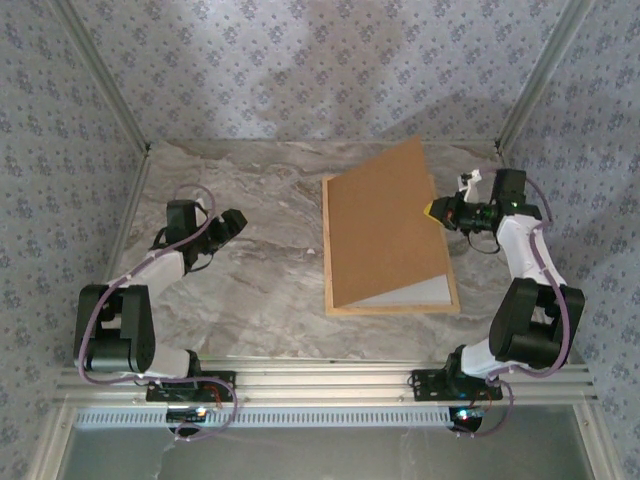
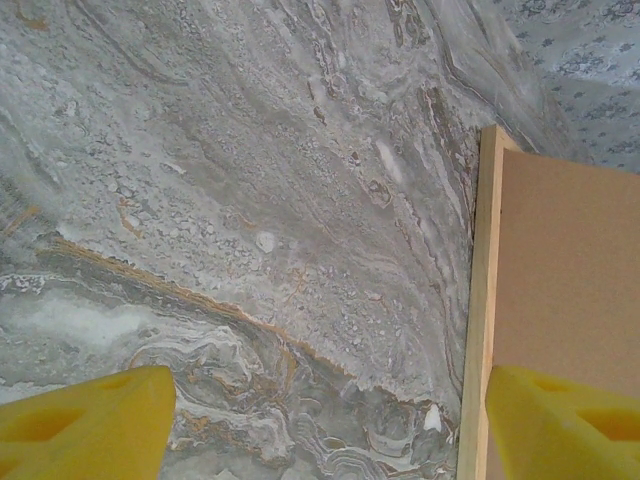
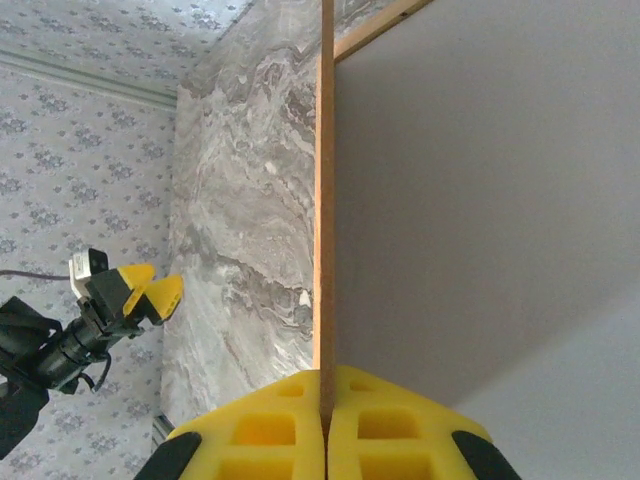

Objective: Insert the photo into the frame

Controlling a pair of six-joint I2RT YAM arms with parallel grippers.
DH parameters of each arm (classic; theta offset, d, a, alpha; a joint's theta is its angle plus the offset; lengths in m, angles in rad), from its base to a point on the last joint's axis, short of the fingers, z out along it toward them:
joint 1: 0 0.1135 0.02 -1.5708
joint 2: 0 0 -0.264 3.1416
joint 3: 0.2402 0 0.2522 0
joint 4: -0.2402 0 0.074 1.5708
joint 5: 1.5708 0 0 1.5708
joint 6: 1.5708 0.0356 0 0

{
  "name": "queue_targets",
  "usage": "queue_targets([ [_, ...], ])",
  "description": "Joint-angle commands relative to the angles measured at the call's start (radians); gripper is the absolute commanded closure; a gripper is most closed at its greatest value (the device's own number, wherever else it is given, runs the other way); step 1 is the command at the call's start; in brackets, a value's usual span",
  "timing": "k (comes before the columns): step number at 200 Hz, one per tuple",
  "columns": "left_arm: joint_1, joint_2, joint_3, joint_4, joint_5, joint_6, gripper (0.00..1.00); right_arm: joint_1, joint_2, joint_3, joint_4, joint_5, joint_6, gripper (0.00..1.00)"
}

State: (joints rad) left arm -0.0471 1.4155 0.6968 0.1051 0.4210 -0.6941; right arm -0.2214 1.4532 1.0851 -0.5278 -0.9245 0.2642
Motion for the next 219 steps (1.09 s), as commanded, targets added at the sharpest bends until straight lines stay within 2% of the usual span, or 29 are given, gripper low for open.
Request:
queue_targets([
  [1, -0.006, 0.007, -0.007, 0.016, 0.021, -0.005, 0.18, 0.002, -0.017, -0.054, 0.046, -0.057, -0.01, 1.0],
  [84, -0.019, 0.01, -0.005, 0.019, 0.021, -0.008, 0.19, 0.046, -0.032, -0.198, 0.178, -0.065, 0.044, 1.0],
  [135, -0.022, 0.005, -0.006, 0.016, 0.018, -0.009, 0.19, 0.121, -0.022, -0.27, 0.301, 0.027, 0.124, 1.0],
  [157, -0.023, 0.005, -0.007, 0.016, 0.016, -0.008, 0.19, 0.159, -0.003, -0.283, 0.324, 0.076, 0.143, 0.93],
  [219, -0.028, 0.011, -0.007, 0.018, 0.016, -0.007, 0.19, 0.243, 0.092, -0.252, 0.296, 0.22, 0.127, 0.67],
])
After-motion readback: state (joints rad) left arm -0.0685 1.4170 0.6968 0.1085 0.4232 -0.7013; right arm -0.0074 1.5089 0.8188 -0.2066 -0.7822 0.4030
